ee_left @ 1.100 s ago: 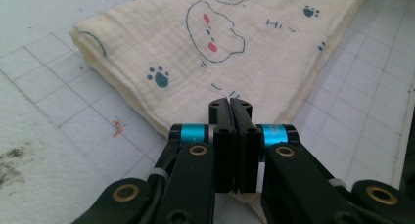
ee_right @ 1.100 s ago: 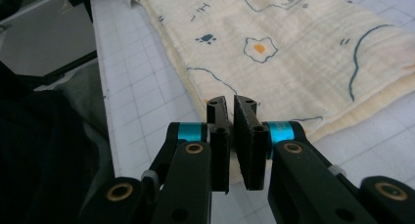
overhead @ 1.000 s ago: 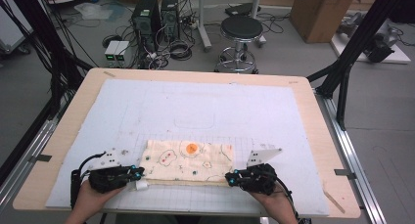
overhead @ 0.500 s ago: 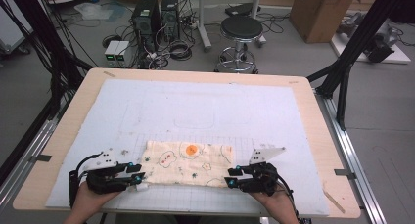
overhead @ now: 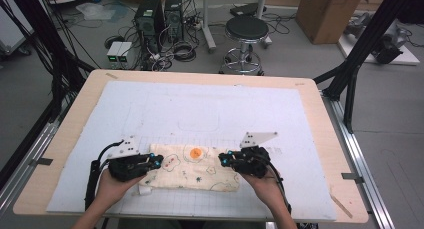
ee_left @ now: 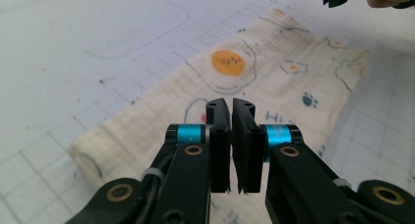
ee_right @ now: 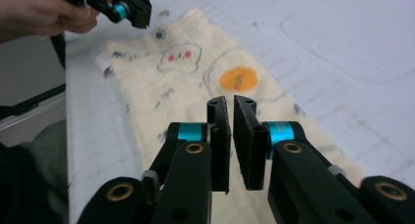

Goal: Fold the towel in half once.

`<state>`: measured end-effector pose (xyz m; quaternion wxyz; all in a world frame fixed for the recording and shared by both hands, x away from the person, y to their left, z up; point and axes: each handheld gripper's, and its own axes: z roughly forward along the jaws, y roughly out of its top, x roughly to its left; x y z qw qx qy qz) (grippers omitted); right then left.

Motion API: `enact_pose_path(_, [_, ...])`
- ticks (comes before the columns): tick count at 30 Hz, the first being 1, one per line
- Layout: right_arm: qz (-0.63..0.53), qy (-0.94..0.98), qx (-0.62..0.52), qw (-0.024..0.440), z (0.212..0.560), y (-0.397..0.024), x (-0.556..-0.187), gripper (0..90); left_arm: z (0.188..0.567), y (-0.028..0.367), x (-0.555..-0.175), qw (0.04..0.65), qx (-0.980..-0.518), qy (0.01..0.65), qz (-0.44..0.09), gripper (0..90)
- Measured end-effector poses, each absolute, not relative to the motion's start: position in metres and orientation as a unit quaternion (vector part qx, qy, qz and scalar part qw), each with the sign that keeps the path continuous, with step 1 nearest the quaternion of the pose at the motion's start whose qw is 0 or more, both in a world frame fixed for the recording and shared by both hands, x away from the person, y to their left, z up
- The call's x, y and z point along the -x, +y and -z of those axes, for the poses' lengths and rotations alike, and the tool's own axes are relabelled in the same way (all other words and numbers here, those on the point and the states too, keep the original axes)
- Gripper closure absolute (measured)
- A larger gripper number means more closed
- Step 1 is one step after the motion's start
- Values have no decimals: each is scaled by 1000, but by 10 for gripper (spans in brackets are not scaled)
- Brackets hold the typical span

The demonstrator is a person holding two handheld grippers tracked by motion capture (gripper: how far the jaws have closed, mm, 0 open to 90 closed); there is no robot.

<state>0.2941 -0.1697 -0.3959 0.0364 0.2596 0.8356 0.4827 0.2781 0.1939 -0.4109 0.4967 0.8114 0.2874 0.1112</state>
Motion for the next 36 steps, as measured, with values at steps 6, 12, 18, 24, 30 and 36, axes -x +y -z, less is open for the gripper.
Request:
enact_pose_path(6, [-469, 846, -249, 42, 400, -138, -322, 895, 412, 174, -304, 481, -819, 290, -116, 892])
enact_pose_path(12, [-455, 848, -271, 31, 419, -121, -343, 895, 422, 158, -322, 446, -833, 303, -124, 895])
enact_pose_path(18, [-422, 859, -289, 27, 434, -114, -354, 895, 437, 157, -335, 402, -845, 331, -119, 895])
enact_pose_path(24, [-397, 869, -295, 25, 441, -115, -357, 895, 438, 163, -338, 389, -851, 332, -120, 895])
enact_pose_path(30, [-392, 866, -308, 27, 440, -126, -356, 893, 439, 176, -337, 391, -845, 344, -121, 894])
enact_pose_path(36, [-395, 860, -320, 32, 441, -143, -352, 891, 440, 190, -335, 395, -838, 357, -123, 891])
